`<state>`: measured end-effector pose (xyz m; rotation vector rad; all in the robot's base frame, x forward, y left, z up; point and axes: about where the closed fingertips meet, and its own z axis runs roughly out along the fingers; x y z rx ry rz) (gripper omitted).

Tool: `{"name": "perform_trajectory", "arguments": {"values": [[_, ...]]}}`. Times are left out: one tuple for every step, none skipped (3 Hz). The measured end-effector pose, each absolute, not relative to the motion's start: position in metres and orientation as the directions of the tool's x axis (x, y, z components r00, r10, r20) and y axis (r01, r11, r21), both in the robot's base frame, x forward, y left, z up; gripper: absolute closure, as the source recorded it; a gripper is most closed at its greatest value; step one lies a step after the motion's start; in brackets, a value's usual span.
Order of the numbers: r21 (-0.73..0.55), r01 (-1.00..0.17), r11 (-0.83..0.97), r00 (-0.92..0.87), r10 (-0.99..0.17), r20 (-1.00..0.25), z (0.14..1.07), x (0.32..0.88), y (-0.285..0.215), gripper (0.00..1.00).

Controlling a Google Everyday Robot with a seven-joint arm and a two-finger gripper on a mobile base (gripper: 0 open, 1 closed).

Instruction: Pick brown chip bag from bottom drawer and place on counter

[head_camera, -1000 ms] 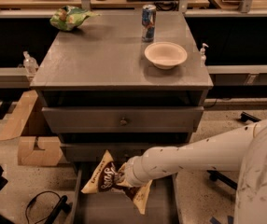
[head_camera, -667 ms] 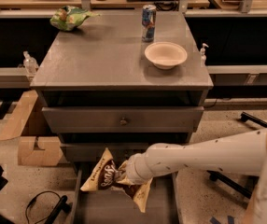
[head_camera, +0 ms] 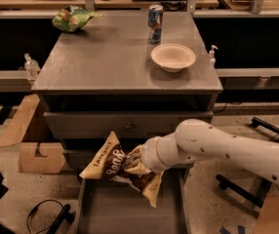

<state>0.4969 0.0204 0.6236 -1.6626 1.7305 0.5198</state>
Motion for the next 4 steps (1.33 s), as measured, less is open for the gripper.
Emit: {"name": "perform_trajectory", "arguments": {"values": [[-0.158, -0.98, 0.121, 0.027, -0.705, -0.709, 0.685, 0.493, 0.002, 1.0], [-0.206, -0.963, 0.171, 0.026, -0.706, -0.708, 0.771, 0.506, -0.017, 1.0], [-0.256, -0.939, 0.231, 0.029, -0.685, -0.728, 0.824, 0.519, -0.031, 1.0], [-0.256, -0.938, 0.232, 0.03, -0.685, -0.728, 0.825, 0.519, -0.031, 1.0]]}}
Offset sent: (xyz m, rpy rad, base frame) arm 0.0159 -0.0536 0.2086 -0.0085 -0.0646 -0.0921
